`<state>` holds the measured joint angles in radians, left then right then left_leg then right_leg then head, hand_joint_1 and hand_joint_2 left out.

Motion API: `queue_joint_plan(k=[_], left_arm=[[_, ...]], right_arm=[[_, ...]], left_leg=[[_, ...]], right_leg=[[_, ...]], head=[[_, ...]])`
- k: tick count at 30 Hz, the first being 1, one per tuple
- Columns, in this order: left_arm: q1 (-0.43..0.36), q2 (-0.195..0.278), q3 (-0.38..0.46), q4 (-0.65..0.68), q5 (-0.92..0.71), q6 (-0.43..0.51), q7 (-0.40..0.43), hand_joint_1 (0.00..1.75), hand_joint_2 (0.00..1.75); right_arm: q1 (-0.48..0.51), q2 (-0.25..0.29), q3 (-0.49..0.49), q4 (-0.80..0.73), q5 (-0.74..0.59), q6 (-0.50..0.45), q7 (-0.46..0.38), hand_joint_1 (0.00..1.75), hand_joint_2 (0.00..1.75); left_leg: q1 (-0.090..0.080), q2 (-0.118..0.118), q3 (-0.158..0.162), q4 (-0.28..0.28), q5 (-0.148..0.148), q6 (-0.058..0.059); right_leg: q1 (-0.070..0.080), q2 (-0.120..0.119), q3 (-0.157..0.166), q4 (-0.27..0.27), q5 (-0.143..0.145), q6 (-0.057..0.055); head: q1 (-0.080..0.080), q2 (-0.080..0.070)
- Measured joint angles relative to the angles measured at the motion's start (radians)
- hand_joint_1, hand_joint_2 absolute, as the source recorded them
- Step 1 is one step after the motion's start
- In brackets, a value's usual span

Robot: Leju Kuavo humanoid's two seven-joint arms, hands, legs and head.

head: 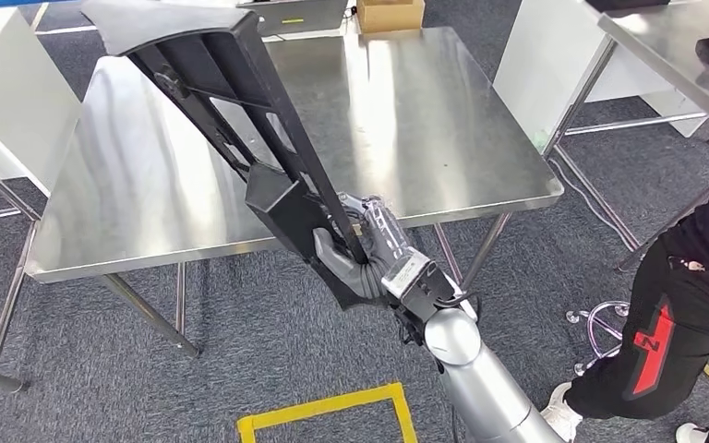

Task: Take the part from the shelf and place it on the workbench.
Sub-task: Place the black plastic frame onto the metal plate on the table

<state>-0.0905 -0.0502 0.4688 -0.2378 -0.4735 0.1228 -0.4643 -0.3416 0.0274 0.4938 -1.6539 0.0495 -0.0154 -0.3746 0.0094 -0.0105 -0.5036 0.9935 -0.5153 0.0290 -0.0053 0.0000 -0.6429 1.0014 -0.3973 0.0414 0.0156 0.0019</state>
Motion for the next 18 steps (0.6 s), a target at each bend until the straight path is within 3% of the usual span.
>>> queue_joint_plan(k=[2, 4, 5, 7, 9, 10, 11, 13, 14, 18], left_arm=[[-0.001, 0.0, 0.0, 0.0, -0.001, 0.002, 0.001, 0.0, 1.75], [-0.003, 0.0, 0.0, 0.0, -0.002, 0.003, 0.001, 0.0, 1.75], [-0.005, -0.001, 0.0, 0.0, -0.003, 0.003, 0.001, 0.0, 1.75], [-0.006, -0.002, 0.0, 0.0, -0.005, 0.003, 0.001, 0.0, 1.75], [-0.003, -0.002, 0.0, 0.0, -0.005, 0.003, 0.002, 0.0, 1.75], [-0.002, -0.002, 0.0, 0.0, -0.005, 0.003, 0.002, 0.0, 1.75], [-0.001, -0.001, 0.0, 0.0, -0.005, 0.003, 0.002, 0.0, 1.75], [-0.001, 0.0, 0.0, 0.0, -0.005, 0.003, 0.002, 0.0, 1.75], [-0.002, 0.002, 0.0, 0.0, -0.006, 0.003, 0.002, 0.0, 1.75], [-0.002, 0.006, 0.0, 0.0, -0.006, 0.004, 0.003, 0.0, 1.75]], right_arm=[[0.0, 0.0, -0.003, 0.0, 0.002, 0.002, 0.001, 1.75, 1.75], [0.0, 0.001, -0.005, -0.001, 0.002, 0.004, 0.002, 1.75, 1.75], [-0.001, 0.002, -0.005, -0.002, 0.002, 0.004, 0.002, 1.75, 1.75], [-0.001, 0.003, -0.006, -0.002, 0.002, 0.006, 0.001, 1.75, 1.75], [0.001, 0.002, -0.007, -0.002, 0.003, 0.007, 0.001, 1.75, 1.75], [0.003, 0.002, -0.007, -0.002, 0.003, 0.007, 0.001, 1.75, 1.75], [0.003, 0.001, -0.008, -0.002, 0.003, 0.007, 0.001, 1.75, 1.75], [0.002, 0.001, -0.009, -0.002, 0.003, 0.008, 0.001, 1.75, 1.75], [0.002, 0.001, -0.009, -0.001, 0.003, 0.008, 0.0, 1.75, 1.75], [-0.001, 0.002, -0.01, -0.001, 0.004, 0.01, -0.001, 1.75, 1.75]], left_leg=[[-0.001, 0.002, 0.01, 0.001, -0.007, -0.01], [0.002, 0.005, 0.003, 0.028, -0.017, -0.019], [0.004, 0.006, -0.018, 0.066, -0.028, -0.024], [0.007, 0.007, -0.098, 0.19, -0.069, -0.033], [0.008, 0.007, -0.174, 0.273, -0.097, -0.038], [0.008, 0.007, -0.189, 0.267, -0.084, -0.038], [0.008, 0.007, -0.187, 0.227, -0.048, -0.035], [0.005, 0.008, -0.155, 0.103, 0.047, -0.023], [0.002, 0.007, -0.141, 0.056, 0.07, -0.016], [-0.008, 0.005, -0.108, 0.009, 0.086, 0.015]], right_leg=[[0.001, 0.001, 0.01, -0.005, -0.005, -0.026], [-0.004, 0.005, 0.025, -0.009, -0.009, -0.039], [-0.006, 0.006, 0.034, -0.01, -0.013, -0.046], [-0.005, 0.007, 0.049, -0.011, -0.026, -0.058], [-0.002, 0.008, 0.063, -0.011, -0.04, -0.062], [-0.001, 0.01, 0.073, -0.011, -0.048, -0.061], [0.0, 0.011, 0.085, -0.011, -0.057, -0.06], [0.003, 0.013, 0.11, -0.011, -0.075, -0.055], [0.004, 0.014, 0.117, -0.012, -0.082, -0.052], [0.009, 0.015, 0.125, 0.0, -0.092, -0.026]], head=[[-0.001, 0.0], [-0.001, 0.0], [-0.002, 0.0], [-0.002, 0.0], [-0.002, 0.0], [-0.002, 0.0], [-0.002, 0.0], [-0.002, 0.0], [-0.002, 0.0], [-0.001, 0.0]])
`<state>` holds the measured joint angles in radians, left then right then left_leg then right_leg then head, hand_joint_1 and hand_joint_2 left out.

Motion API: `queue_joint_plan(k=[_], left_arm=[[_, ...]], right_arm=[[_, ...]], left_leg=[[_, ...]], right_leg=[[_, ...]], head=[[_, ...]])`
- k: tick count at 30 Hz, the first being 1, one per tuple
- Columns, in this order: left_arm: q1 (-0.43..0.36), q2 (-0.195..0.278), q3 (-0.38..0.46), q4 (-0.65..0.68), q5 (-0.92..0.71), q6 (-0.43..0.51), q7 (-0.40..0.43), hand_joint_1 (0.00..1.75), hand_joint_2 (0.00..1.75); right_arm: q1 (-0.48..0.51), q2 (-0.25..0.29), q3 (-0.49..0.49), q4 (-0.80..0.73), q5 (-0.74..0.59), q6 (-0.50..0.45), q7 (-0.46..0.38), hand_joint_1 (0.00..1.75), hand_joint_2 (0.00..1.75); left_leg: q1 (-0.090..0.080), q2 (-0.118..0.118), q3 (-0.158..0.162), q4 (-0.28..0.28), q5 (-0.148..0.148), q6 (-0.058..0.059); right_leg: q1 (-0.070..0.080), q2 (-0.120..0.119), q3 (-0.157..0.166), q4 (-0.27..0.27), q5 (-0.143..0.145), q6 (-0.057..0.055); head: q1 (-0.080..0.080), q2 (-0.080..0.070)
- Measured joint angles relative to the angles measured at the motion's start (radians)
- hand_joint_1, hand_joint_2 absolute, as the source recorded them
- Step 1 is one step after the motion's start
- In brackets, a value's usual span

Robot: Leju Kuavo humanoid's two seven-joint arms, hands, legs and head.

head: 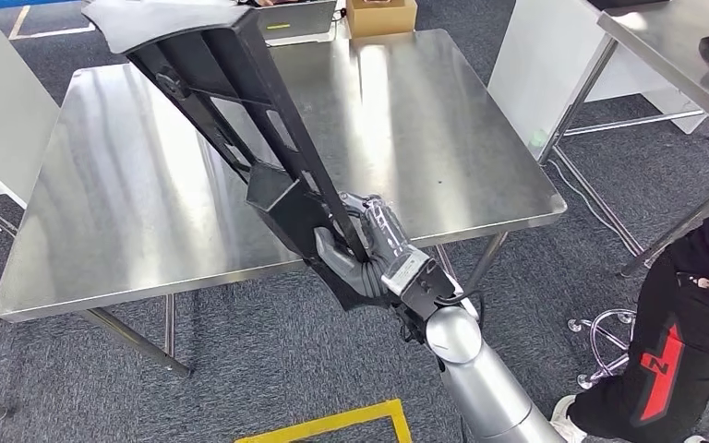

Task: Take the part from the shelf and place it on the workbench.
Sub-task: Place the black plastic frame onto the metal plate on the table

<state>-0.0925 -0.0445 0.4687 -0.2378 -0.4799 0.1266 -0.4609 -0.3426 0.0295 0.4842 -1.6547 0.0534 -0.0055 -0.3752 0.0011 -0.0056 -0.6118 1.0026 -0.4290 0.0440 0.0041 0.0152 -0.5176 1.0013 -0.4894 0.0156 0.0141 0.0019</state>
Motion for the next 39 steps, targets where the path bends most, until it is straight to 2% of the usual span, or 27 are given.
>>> queue_joint_plan(k=[2, 5, 6, 7, 8, 10, 11, 12, 14, 16, 18, 20, 21, 22, 23, 24, 25, 26, 28, 29, 31, 33, 34, 36, 37, 38, 39], left_arm=[[-0.001, 0.0, 0.0, 0.0, 0.0, 0.0, 0.0, 0.0, 1.75], [-0.003, 0.0, 0.0, 0.0, -0.001, 0.0, 0.0, 0.0, 1.75], [-0.002, -0.001, 0.0, 0.0, -0.002, 0.0, 0.0, 0.0, 1.75], [-0.001, -0.002, 0.0, 0.0, -0.002, 0.0, 0.0, 0.0, 1.75], [0.0, -0.003, 0.0, 0.0, -0.002, 0.0, 0.0, 0.0, 1.75], [0.0, -0.004, 0.0, 0.0, -0.002, 0.0, 0.0, 0.0, 1.75], [0.0, -0.004, 0.0, 0.0, -0.002, 0.0, 0.0, 0.0, 1.75], [0.0, -0.004, 0.0, 0.0, -0.002, 0.0, 0.0, 0.0, 1.75], [0.0, -0.004, 0.0, 0.0, -0.002, 0.001, 0.0, 0.0, 1.75], [0.001, -0.003, 0.0, 0.0, -0.002, 0.001, 0.0, 0.0, 1.75], [0.001, -0.004, 0.0, 0.0, -0.002, 0.001, -0.001, 0.0, 1.75], [0.003, -0.005, 0.0, 0.0, -0.002, 0.001, -0.002, 0.0, 1.75], [0.005, -0.004, 0.0, 0.0, -0.002, 0.0, -0.002, 0.0, 1.75], [0.007, -0.004, 0.0, 0.0, -0.002, 0.0, -0.002, 0.0, 1.75], [0.008, -0.003, 0.0, 0.0, -0.002, -0.001, -0.002, 0.0, 1.75], [0.009, -0.002, 0.0, 0.0, -0.002, -0.002, -0.002, 0.0, 1.75], [0.009, 0.001, 0.0, 0.0, -0.002, -0.002, -0.002, 0.0, 1.75], [0.009, 0.003, 0.001, 0.0, -0.002, -0.003, -0.003, 0.0, 1.75], [0.009, 0.008, 0.001, 0.0, -0.003, -0.006, -0.003, 0.0, 1.75], [0.01, 0.01, 0.001, 0.0, -0.004, -0.008, -0.003, 0.0, 1.75], [0.013, 0.012, 0.001, 0.0, -0.007, -0.013, -0.003, 0.0, 1.75], [0.012, 0.012, 0.001, 0.001, -0.01, -0.019, -0.003, 0.0, 1.75], [0.012, 0.013, 0.001, 0.001, -0.011, -0.02, -0.003, 0.0, 1.75], [0.013, 0.013, 0.001, 0.001, -0.011, -0.02, -0.003, 0.0, 1.75], [0.014, 0.012, 0.001, 0.001, -0.011, -0.02, -0.003, 0.0, 1.75], [0.015, 0.011, 0.002, 0.001, -0.01, -0.02, -0.003, 0.0, 1.75], [0.015, 0.01, 0.003, 0.001, -0.01, -0.02, -0.003, 0.0, 1.75]], right_arm=[[-0.004, 0.0, 0.0, -0.001, 0.0, 0.0, -0.001, 1.75, 1.75], [-0.006, -0.001, -0.001, -0.001, 0.0, 0.0, -0.002, 1.75, 1.75], [-0.003, -0.002, -0.001, -0.001, 0.0, 0.0, -0.002, 1.75, 1.75], [-0.001, -0.003, -0.002, -0.001, 0.0, 0.0, -0.002, 1.75, 1.75], [0.001, -0.003, -0.002, -0.001, 0.0, 0.0, -0.002, 1.75, 1.75], [0.002, -0.004, -0.002, -0.001, 0.0, 0.0, -0.002, 1.75, 1.75], [0.002, -0.004, -0.002, -0.001, 0.0, 0.0, -0.002, 1.75, 1.75], [0.002, -0.004, -0.002, -0.001, 0.0, 0.0, -0.002, 1.75, 1.75], [0.003, -0.004, -0.002, -0.002, 0.0, 0.0, -0.002, 1.75, 1.75], [0.005, -0.004, -0.002, -0.003, 0.001, 0.0, -0.002, 1.75, 1.75], [0.003, -0.002, -0.001, -0.005, 0.004, 0.0, -0.002, 1.75, 1.75], [0.004, -0.001, -0.001, -0.005, 0.01, 0.0, -0.001, 1.75, 1.75], [0.006, -0.001, -0.001, -0.005, 0.014, -0.001, 0.0, 1.75, 1.75], [0.008, -0.001, 0.0, -0.005, 0.017, -0.002, 0.001, 1.75, 1.75], [0.01, 0.0, 0.0, -0.005, 0.021, -0.003, 0.002, 1.75, 1.75], [0.012, 0.0, 0.001, -0.005, 0.024, -0.004, 0.003, 1.75, 1.75], [0.012, 0.002, 0.001, -0.005, 0.026, -0.004, 0.004, 1.75, 1.75], [0.012, 0.003, 0.001, -0.005, 0.029, -0.005, 0.004, 1.75, 1.75], [0.012, 0.006, 0.001, -0.006, 0.035, -0.01, 0.005, 1.75, 1.75], [0.012, 0.007, 0.002, -0.007, 0.04, -0.013, 0.006, 1.75, 1.75], [0.015, 0.008, 0.004, -0.009, 0.05, -0.019, 0.008, 1.75, 1.75], [0.014, 0.008, 0.006, -0.013, 0.055, -0.023, 0.008, 1.75, 1.75], [0.014, 0.008, 0.007, -0.014, 0.056, -0.025, 0.008, 1.75, 1.75], [0.017, 0.006, 0.009, -0.015, 0.057, -0.026, 0.008, 1.75, 1.75], [0.019, 0.005, 0.009, -0.015, 0.059, -0.026, 0.008, 1.75, 1.75], [0.021, 0.004, 0.01, -0.015, 0.061, -0.026, 0.008, 1.75, 1.75], [0.021, 0.004, 0.011, -0.015, 0.066, -0.026, 0.008, 1.75, 1.75]], left_leg=[[0.004, 0.0, 0.021, -0.01, 0.001, 0.01], [0.006, 0.0, 0.035, -0.013, -0.011, 0.016], [0.006, -0.001, 0.039, -0.013, -0.017, 0.015], [0.006, -0.002, 0.046, -0.013, -0.024, 0.013], [0.007, -0.003, 0.055, -0.013, -0.031, 0.011], [0.008, -0.005, 0.076, -0.013, -0.048, 0.002], [0.007, -0.005, 0.085, -0.012, -0.057, -0.003], [0.006, -0.004, 0.091, -0.013, -0.065, -0.01], [0.005, -0.002, 0.099, -0.009, -0.073, -0.022], [0.009, 0.001, 0.095, 0.011, -0.079, -0.031], [0.012, 0.002, 0.054, 0.089, -0.104, -0.039], [0.012, 0.002, -0.028, 0.215, -0.15, -0.046], [0.012, 0.002, -0.067, 0.262, -0.165, -0.047], [0.012, 0.002, -0.094, 0.281, -0.163, -0.047], [0.012, 0.002, -0.101, 0.263, -0.138, -0.044], [0.012, 0.002, -0.089, 0.21, -0.094, -0.039], [0.01, 0.003, -0.066, 0.14, -0.045, -0.031], [0.006, 0.004, -0.043, 0.082, -0.018, -0.022], [-0.003, 0.002, -0.014, 0.016, -0.013, -0.007], [-0.006, 0.0, -0.01, 0.01, -0.023, -0.002], [-0.004, -0.001, 0.014, -0.005, -0.015, 0.009], [0.001, -0.001, 0.039, -0.011, -0.012, 0.016], [0.002, 0.0, 0.043, -0.012, -0.014, 0.018], [0.003, -0.001, 0.048, -0.012, -0.022, 0.018], [0.004, -0.002, 0.051, -0.012, -0.028, 0.017], [0.005, -0.003, 0.058, -0.012, -0.034, 0.014], [0.007, -0.005, 0.067, -0.012, -0.042, 0.01]], right_leg=[[-0.001, -0.002, -0.021, 0.051, -0.01, 0.008], [-0.008, -0.004, -0.137, 0.224, -0.059, 0.012], [-0.01, -0.004, -0.172, 0.265, -0.073, 0.014], [-0.012, -0.005, -0.192, 0.272, -0.072, 0.019], [-0.015, -0.005, -0.192, 0.241, -0.051, 0.031], [-0.021, -0.01, -0.149, 0.103, 0.032, 0.054], [-0.02, -0.014, -0.129, 0.044, 0.057, 0.052], [-0.018, -0.016, -0.113, 0.007, 0.074, 0.044], [-0.014, -0.016, -0.103, -0.005, 0.07, 0.013], [-0.019, -0.012, -0.087, -0.008, 0.071, -0.006], [-0.021, -0.011, -0.068, -0.011, 0.063, -0.021], [-0.017, -0.01, -0.057, -0.011, 0.051, -0.032], [-0.015, -0.01, -0.052, -0.011, 0.045, -0.034], [-0.013, -0.009, -0.046, -0.011, 0.039, -0.035], [-0.011, -0.008, -0.038, -0.011, 0.032, -0.035], [-0.009, -0.007, -0.029, -0.011, 0.025, -0.034], [-0.007, -0.007, -0.019, -0.012, 0.018, -0.032], [-0.004, -0.006, -0.011, -0.012, 0.011, -0.029], [-0.001, -0.006, 0.0, -0.012, 0.001, -0.019], [0.002, -0.005, 0.004, -0.007, 0.001, -0.011], [0.005, -0.005, 0.006, 0.011, -0.003, 0.004], [0.002, -0.006, -0.026, 0.077, -0.024, 0.012], [-0.001, -0.006, -0.06, 0.132, -0.04, 0.014], [-0.007, -0.006, -0.151, 0.253, -0.082, 0.017], [-0.01, -0.006, -0.182, 0.281, -0.095, 0.02], [-0.013, -0.007, -0.197, 0.275, -0.093, 0.028], [-0.017, -0.008, -0.19, 0.231, -0.069, 0.038]], head=[[0.001, 0.0], [0.002, 0.0], [0.002, 0.0], [0.002, 0.0], [0.002, 0.0], [0.002, 0.0], [0.002, 0.0], [0.002, 0.0], [0.002, 0.0], [0.001, 0.0], [0.001, 0.0], [0.0, 0.0], [0.0, 0.0], [0.0, 0.0], [0.0, 0.0], [0.0, 0.0], [0.0, 0.0], [0.001, 0.0], [0.001, 0.0], [0.001, 0.0], [0.001, 0.0], [0.002, 0.0], [0.003, 0.0], [0.003, 0.0], [0.003, 0.0], [0.003, 0.0], [0.003, 0.0]])
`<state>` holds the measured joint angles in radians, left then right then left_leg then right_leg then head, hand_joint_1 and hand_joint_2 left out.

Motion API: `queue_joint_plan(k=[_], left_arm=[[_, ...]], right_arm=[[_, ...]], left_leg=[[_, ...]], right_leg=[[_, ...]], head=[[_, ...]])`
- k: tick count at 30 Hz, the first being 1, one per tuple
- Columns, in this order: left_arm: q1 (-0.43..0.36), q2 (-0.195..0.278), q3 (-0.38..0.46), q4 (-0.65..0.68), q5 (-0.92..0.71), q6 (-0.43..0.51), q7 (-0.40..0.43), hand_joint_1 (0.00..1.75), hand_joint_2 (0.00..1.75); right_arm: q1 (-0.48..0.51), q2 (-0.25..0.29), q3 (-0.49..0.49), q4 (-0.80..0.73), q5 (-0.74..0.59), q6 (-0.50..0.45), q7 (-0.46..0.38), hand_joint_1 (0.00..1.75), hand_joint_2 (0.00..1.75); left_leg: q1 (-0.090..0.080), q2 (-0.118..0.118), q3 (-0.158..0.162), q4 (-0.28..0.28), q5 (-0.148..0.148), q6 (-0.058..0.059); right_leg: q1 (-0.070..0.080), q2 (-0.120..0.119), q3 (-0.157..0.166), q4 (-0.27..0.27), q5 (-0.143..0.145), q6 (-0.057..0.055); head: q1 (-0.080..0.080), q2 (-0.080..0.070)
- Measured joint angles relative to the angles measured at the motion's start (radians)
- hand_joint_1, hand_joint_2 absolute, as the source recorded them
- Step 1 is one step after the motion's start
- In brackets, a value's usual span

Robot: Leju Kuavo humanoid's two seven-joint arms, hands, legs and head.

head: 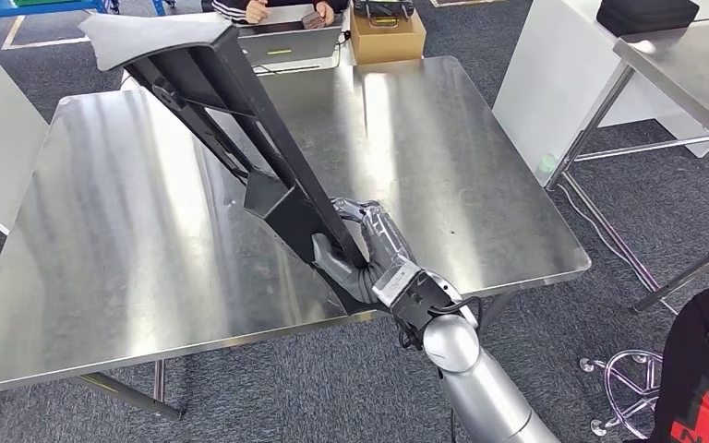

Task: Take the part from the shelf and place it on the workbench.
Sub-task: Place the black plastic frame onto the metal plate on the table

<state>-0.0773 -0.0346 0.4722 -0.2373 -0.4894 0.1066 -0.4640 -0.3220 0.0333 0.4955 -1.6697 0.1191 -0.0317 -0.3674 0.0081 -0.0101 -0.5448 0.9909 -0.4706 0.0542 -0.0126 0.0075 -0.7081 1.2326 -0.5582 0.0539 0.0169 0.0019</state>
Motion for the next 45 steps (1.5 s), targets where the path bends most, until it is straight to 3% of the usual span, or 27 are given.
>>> queue_joint_plan(k=[2, 3, 4, 6, 8, 10, 12, 13, 14, 15, 17, 18, 20, 23, 29, 33, 41, 45], left_arm=[[0.0, -0.002, 0.006, 0.0, 0.006, 0.0, -0.001, 0.0, 1.75], [-0.001, -0.002, 0.011, 0.0, 0.009, -0.001, -0.002, 0.0, 1.75], [-0.001, -0.002, 0.015, 0.0, 0.012, -0.001, -0.002, 0.0, 1.75], [-0.002, -0.002, 0.021, 0.0, 0.015, -0.002, -0.004, 0.0, 1.75], [-0.003, -0.003, 0.023, 0.0, 0.016, -0.001, -0.006, 0.0, 1.75], [-0.003, -0.003, 0.027, 0.0, 0.018, -0.002, -0.013, 0.0, 1.75], [-0.002, -0.004, 0.034, 0.0, 0.02, -0.009, -0.02, 0.0, 1.75], [-0.001, -0.004, 0.038, 0.0, 0.02, -0.014, -0.021, 0.0, 1.75], [0.0, -0.004, 0.042, 0.0, 0.02, -0.017, -0.021, 0.0, 1.75], [0.001, -0.004, 0.045, 0.0, 0.02, -0.02, -0.021, 0.0, 1.75], [0.001, -0.002, 0.05, 0.0, 0.02, -0.022, -0.02, 0.0, 1.75], [0.001, -0.001, 0.051, 0.0, 0.019, -0.022, -0.02, 0.0, 1.75], [0.001, 0.0, 0.053, 0.0, 0.019, -0.022, -0.02, 0.0, 1.75], [0.002, 0.0, 0.054, 0.0, 0.019, -0.023, -0.019, 0.0, 1.75], [-0.001, -0.002, 0.065, 0.0, 0.004, -0.035, -0.015, 0.0, 1.75], [-0.016, -0.006, 0.066, 0.0, -0.016, -0.039, -0.002, 0.0, 1.75], [-0.033, -0.008, 0.066, 0.0, -0.04, -0.012, 0.022, 0.0, 1.75], [-0.029, -0.009, 0.066, 0.0, -0.039, -0.003, 0.03, 0.0, 1.75]], right_arm=[[-0.004, -0.001, 0.004, 0.001, 0.012, 0.0, 0.0, 1.75, 1.75], [-0.007, -0.001, 0.007, 0.002, 0.016, 0.0, 0.0, 1.75, 1.75], [-0.01, -0.001, 0.009, 0.002, 0.019, 0.0, -0.001, 1.75, 1.75], [-0.014, -0.001, 0.012, 0.003, 0.023, 0.0, -0.001, 1.75, 1.75], [-0.02, 0.0, 0.015, 0.003, 0.034, 0.0, -0.001, 1.75, 1.75], [-0.032, 0.001, 0.023, 0.004, 0.056, 0.0, 0.0, 1.75, 1.75], [-0.05, 0.001, 0.033, 0.011, 0.087, 0.0, 0.008, 1.75, 1.75], [-0.06, 0.001, 0.039, 0.018, 0.103, -0.001, 0.015, 1.75, 1.75], [-0.072, 0.001, 0.046, 0.027, 0.119, -0.001, 0.023, 1.75, 1.75], [-0.086, 0.001, 0.051, 0.039, 0.132, -0.001, 0.031, 1.75, 1.75], [-0.113, 0.003, 0.06, 0.061, 0.148, -0.001, 0.041, 1.75, 1.75], [-0.124, 0.004, 0.062, 0.071, 0.15, -0.001, 0.043, 1.75, 1.75], [-0.142, 0.006, 0.065, 0.087, 0.152, -0.001, 0.044, 1.75, 1.75], [-0.153, 0.007, 0.069, 0.101, 0.177, -0.008, 0.047, 1.75, 1.75], [-0.259, 0.009, 0.09, 0.227, 0.42, -0.082, 0.072, 1.75, 1.75], [-0.371, 0.026, 0.106, 0.419, 0.561, -0.137, 0.047, 1.75, 1.75], [-0.549, 0.094, 0.179, 0.867, 0.845, -0.341, 0.063, 1.75, 1.75], [-0.599, 0.122, 0.249, 1.067, 0.973, -0.354, 0.093, 1.75, 1.75]], left_leg=[[0.002, -0.001, 0.02, 0.002, -0.018, -0.011], [0.001, -0.001, 0.026, 0.002, -0.028, -0.017], [-0.001, -0.001, 0.03, 0.002, -0.036, -0.024], [-0.002, 0.002, 0.038, 0.007, -0.043, -0.036], [0.003, 0.005, 0.034, 0.033, -0.049, -0.046], [0.006, 0.007, -0.016, 0.121, -0.076, -0.054], [0.007, 0.007, -0.099, 0.242, -0.128, -0.061], [0.007, 0.007, -0.131, 0.275, -0.143, -0.062], [0.007, 0.007, -0.147, 0.274, -0.137, -0.062], [0.007, 0.007, -0.145, 0.239, -0.107, -0.059], [0.005, 0.007, -0.103, 0.113, -0.02, -0.048], [0.002, 0.008, -0.085, 0.064, 0.002, -0.042], [-0.004, 0.007, -0.069, 0.023, 0.02, -0.034], [-0.009, 0.005, -0.061, 0.017, 0.039, -0.033], [-0.021, 0.005, -0.064, 0.018, 0.037, -0.019], [-0.021, 0.004, -0.064, 0.018, 0.037, -0.013], [-0.022, 0.003, -0.064, 0.019, 0.037, -0.012], [-0.021, 0.003, -0.064, 0.019, 0.037, -0.012]], right_leg=[[-0.006, -0.007, 0.04, -0.137, 0.081, 0.021], [-0.006, -0.013, 0.058, -0.189, 0.11, 0.018], [-0.006, -0.017, 0.071, -0.219, 0.129, 0.01], [-0.006, -0.017, 0.083, -0.229, 0.139, -0.021], [-0.009, -0.012, 0.096, -0.231, 0.146, -0.039], [-0.009, -0.011, 0.105, -0.232, 0.143, -0.049], [-0.005, -0.01, 0.107, -0.231, 0.138, -0.058], [-0.004, -0.009, 0.108, -0.231, 0.135, -0.061], [-0.002, -0.008, 0.11, -0.231, 0.132, -0.062], [-0.001, -0.006, 0.114, -0.231, 0.129, -0.063], [0.002, -0.005, 0.123, -0.231, 0.124, -0.06], [0.004, -0.005, 0.126, -0.231, 0.121, -0.057], [0.009, -0.005, 0.127, -0.23, 0.114, -0.051], [0.014, -0.007, 0.124, -0.228, 0.108, -0.049], [0.012, -0.008, 0.13, -0.237, 0.113, -0.038], [0.012, -0.008, 0.133, -0.241, 0.115, -0.036], [0.012, -0.009, 0.133, -0.242, 0.116, -0.033], [0.012, -0.009, 0.133, -0.242, 0.114, -0.03]], head=[[0.0, 0.0], [0.0, 0.0], [0.0, 0.0], [-0.001, 0.0], [-0.001, 0.0], [-0.002, 0.0], [-0.002, 0.0], [-0.002, 0.0], [-0.002, 0.0], [-0.002, 0.0], [-0.002, 0.0], [-0.001, 0.0], [0.0, 0.0], [0.0, 0.0], [0.0, 0.0], [0.0, 0.0], [0.0, 0.0], [0.0, 0.0]])
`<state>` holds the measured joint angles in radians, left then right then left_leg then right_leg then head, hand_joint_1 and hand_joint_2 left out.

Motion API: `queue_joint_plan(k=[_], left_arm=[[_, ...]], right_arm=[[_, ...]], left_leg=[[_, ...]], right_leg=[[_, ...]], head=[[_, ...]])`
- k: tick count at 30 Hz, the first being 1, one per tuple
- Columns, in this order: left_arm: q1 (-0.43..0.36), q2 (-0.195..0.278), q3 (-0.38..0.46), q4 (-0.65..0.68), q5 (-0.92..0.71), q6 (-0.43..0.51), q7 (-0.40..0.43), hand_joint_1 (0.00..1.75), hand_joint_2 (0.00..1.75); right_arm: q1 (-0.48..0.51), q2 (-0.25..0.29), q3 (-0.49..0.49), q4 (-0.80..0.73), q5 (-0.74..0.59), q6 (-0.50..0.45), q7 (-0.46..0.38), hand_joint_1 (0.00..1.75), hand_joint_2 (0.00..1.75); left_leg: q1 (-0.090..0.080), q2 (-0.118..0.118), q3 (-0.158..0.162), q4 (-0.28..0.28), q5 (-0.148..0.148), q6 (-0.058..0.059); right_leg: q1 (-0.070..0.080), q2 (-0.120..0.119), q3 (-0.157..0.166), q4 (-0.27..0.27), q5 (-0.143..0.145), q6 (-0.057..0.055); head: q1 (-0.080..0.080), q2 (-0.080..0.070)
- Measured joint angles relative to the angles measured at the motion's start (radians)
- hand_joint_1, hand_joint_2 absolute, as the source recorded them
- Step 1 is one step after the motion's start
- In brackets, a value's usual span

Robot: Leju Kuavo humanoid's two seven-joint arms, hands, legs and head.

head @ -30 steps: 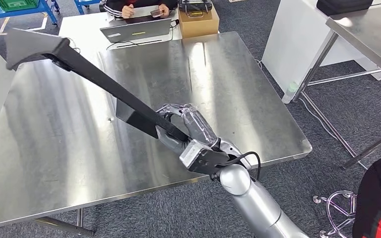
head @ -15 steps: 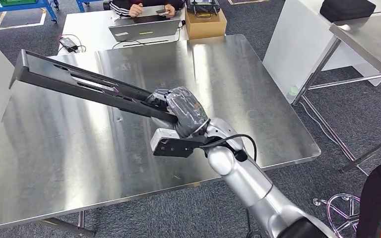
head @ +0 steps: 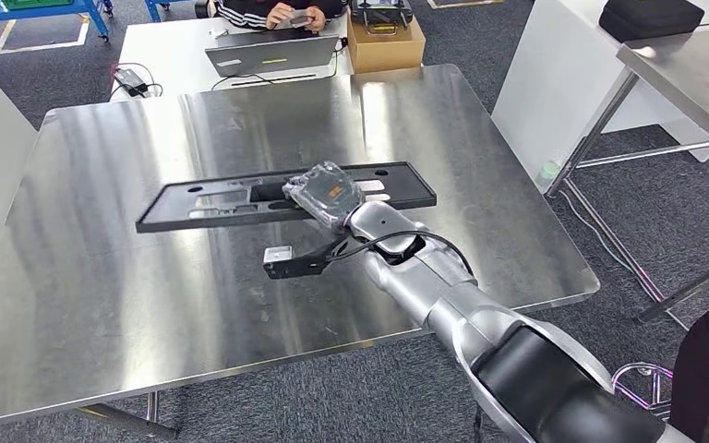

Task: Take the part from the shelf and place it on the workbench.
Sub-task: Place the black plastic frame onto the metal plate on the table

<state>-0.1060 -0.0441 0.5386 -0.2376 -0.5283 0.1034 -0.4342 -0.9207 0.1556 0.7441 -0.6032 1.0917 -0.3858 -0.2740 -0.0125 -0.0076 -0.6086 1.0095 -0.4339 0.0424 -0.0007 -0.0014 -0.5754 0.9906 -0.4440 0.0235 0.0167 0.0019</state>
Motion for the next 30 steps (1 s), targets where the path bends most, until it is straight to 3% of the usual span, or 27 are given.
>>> queue_joint_plan(k=[6, 10, 16, 20, 30], left_arm=[[0.007, -0.008, 0.003, 0.0, 0.001, 0.012, -0.017, 0.0, 1.75], [0.008, -0.014, 0.003, 0.001, -0.01, 0.038, -0.013, 0.0, 1.75], [0.014, -0.017, 0.002, 0.002, -0.031, 0.046, 0.007, 0.0, 1.75], [0.017, -0.017, 0.002, 0.004, -0.038, 0.053, 0.036, 0.0, 0.0], [0.016, -0.02, -0.018, 0.007, -0.087, 0.053, 0.122, 0.0, 0.0]], right_arm=[[-0.022, 0.039, 0.07, 0.145, 0.049, 0.021, 0.011, 1.75, 1.75], [-0.031, 0.053, 0.084, 0.195, 0.04, 0.038, 0.022, 0.0, 0.0], [-0.04, 0.056, 0.085, 0.226, 0.026, 0.038, 0.028, 0.0, 0.0], [-0.042, 0.056, 0.077, 0.239, 0.001, 0.053, 0.045, 0.0, 0.0], [-0.055, 0.046, -0.014, 0.259, -0.075, 0.145, 0.094, 0.0, 0.0]], left_leg=[[0.004, 0.0, 0.0, 0.0, -0.001, -0.001], [0.005, 0.0, 0.0, 0.0, -0.001, -0.002], [0.005, 0.001, 0.0, 0.0, -0.002, -0.002], [0.006, 0.001, 0.0, 0.0, -0.002, -0.002], [0.005, 0.001, 0.0, 0.0, -0.002, -0.002]], right_leg=[[0.0, 0.0, -0.002, 0.0, 0.0, -0.001], [0.0, 0.0, -0.002, 0.0, -0.001, -0.001], [0.0, 0.0, -0.002, 0.0, -0.001, -0.001], [0.0, 0.0, -0.002, 0.0, -0.001, -0.001], [0.0, 0.0, -0.002, 0.0, -0.001, -0.001]], head=[[0.0, 0.0], [0.0, 0.0], [0.0, 0.0], [0.0, 0.0], [0.0, 0.0]])
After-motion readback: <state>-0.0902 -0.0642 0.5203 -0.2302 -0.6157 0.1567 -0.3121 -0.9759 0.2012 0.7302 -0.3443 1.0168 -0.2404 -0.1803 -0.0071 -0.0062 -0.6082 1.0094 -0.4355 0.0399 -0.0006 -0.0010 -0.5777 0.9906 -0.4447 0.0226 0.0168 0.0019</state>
